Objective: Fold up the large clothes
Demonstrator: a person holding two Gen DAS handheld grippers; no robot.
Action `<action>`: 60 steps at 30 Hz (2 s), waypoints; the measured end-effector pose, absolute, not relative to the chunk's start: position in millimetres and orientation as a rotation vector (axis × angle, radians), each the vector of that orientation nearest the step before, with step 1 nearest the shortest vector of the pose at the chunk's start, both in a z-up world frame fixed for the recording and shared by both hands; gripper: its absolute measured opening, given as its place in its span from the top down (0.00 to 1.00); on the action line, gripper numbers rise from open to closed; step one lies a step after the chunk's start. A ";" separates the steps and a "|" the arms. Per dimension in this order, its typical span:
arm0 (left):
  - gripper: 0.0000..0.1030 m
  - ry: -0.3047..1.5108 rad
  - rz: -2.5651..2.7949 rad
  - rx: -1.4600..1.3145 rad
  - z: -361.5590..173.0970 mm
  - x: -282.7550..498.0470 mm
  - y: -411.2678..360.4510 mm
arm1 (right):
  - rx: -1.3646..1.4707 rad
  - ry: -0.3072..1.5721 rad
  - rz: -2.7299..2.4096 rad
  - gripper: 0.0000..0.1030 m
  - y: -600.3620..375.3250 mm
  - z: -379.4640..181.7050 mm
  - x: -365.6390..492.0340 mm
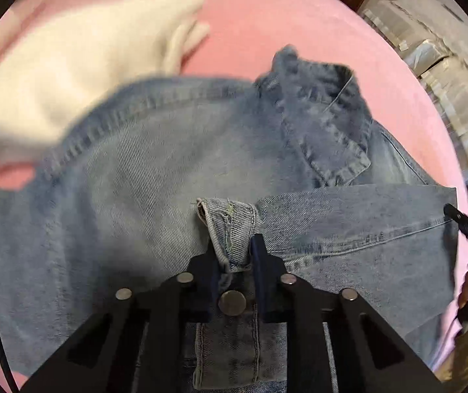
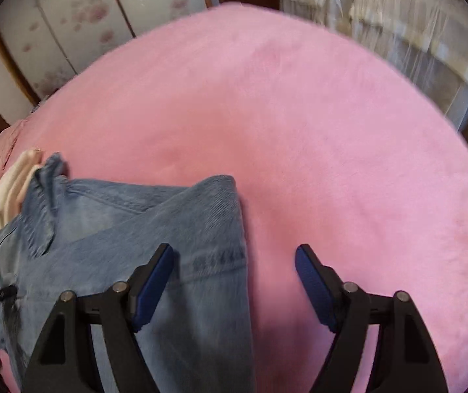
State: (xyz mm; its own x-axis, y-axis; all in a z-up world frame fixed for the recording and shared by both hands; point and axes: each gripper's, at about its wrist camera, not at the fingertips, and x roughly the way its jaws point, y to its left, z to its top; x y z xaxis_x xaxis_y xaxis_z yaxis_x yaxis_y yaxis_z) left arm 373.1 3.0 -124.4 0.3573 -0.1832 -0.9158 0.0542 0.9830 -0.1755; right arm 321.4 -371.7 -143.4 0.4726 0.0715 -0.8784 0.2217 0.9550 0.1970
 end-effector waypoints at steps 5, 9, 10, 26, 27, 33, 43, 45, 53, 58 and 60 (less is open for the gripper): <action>0.86 1.059 -0.056 -0.045 -108.0 363.3 -3.4 | 0.094 0.953 -0.113 0.87 -348.8 -122.4 322.7; 0.84 1.164 -0.039 -0.084 -143.8 378.0 4.7 | 0.031 1.065 -0.212 0.84 -365.3 -150.2 331.2; 0.82 1.156 -0.035 -0.071 -141.8 377.0 3.5 | 0.053 1.059 -0.208 0.84 -369.3 -144.7 327.9; 0.44 1.078 -0.214 -0.100 -81.3 292.3 -39.5 | 0.069 0.954 0.198 0.81 -234.2 -98.7 200.6; 0.44 1.081 -0.204 -0.083 -88.8 287.8 -46.2 | 0.038 0.961 0.209 0.81 -220.2 -107.8 198.0; 0.52 1.149 -0.133 -0.051 -143.3 286.7 -39.6 | -0.050 0.999 -0.011 0.84 -252.2 -147.3 191.4; 0.52 1.128 -0.133 -0.044 -142.0 281.8 -40.9 | 0.049 1.005 -0.175 0.92 -307.0 -145.8 180.6; 0.51 1.135 -0.135 -0.057 -137.1 279.1 -40.6 | 0.091 1.010 -0.186 0.91 -309.9 -143.5 179.2; 0.33 1.101 -0.115 -0.030 -104.2 255.0 -46.4 | 0.270 0.989 -0.170 0.67 -316.0 -112.2 152.9; 0.33 1.084 -0.120 -0.009 -80.0 231.5 -49.8 | 0.269 0.962 -0.167 0.63 -303.8 -94.8 129.6; 0.33 1.074 -0.115 0.008 -70.5 221.4 -51.7 | 0.279 0.956 -0.147 0.63 -298.0 -87.7 119.4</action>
